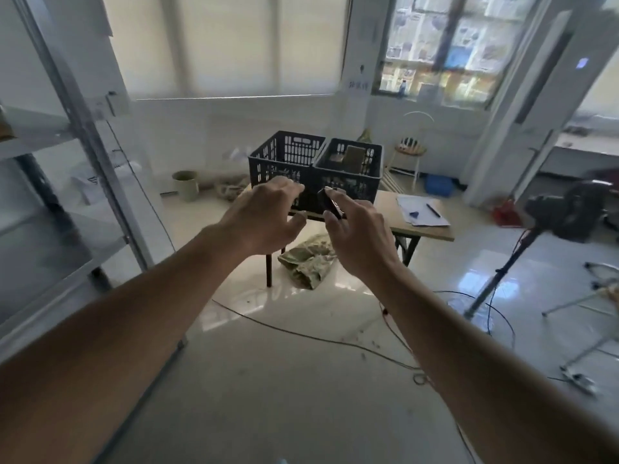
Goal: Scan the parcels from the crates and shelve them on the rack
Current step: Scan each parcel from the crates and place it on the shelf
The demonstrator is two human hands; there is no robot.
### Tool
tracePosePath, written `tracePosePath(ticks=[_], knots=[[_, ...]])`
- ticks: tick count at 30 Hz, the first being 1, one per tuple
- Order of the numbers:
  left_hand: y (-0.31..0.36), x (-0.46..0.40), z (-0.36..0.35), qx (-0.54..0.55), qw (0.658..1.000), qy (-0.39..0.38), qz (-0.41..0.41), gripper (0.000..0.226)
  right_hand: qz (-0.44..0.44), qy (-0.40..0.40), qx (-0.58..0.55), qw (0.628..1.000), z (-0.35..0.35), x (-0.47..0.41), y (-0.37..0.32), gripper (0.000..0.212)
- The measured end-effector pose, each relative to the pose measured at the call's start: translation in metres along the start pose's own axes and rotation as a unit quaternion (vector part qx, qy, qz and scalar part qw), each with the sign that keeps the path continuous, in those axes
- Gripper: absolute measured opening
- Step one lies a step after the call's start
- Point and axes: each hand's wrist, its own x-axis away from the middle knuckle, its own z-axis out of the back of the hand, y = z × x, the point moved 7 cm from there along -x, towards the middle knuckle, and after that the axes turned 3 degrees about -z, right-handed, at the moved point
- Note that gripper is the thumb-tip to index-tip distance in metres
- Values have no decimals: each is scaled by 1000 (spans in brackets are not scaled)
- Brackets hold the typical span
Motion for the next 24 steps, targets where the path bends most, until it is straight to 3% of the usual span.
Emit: tracePosePath(ticks=[13,24], knots=[[-71,-239,-129,68,993,-78,-53,63,-96,11,46,994,-68,-203,117,51],[-104,-414,-249,43,989,-135,-44,64,-122,-15,33,992,-125,-368,246,51]])
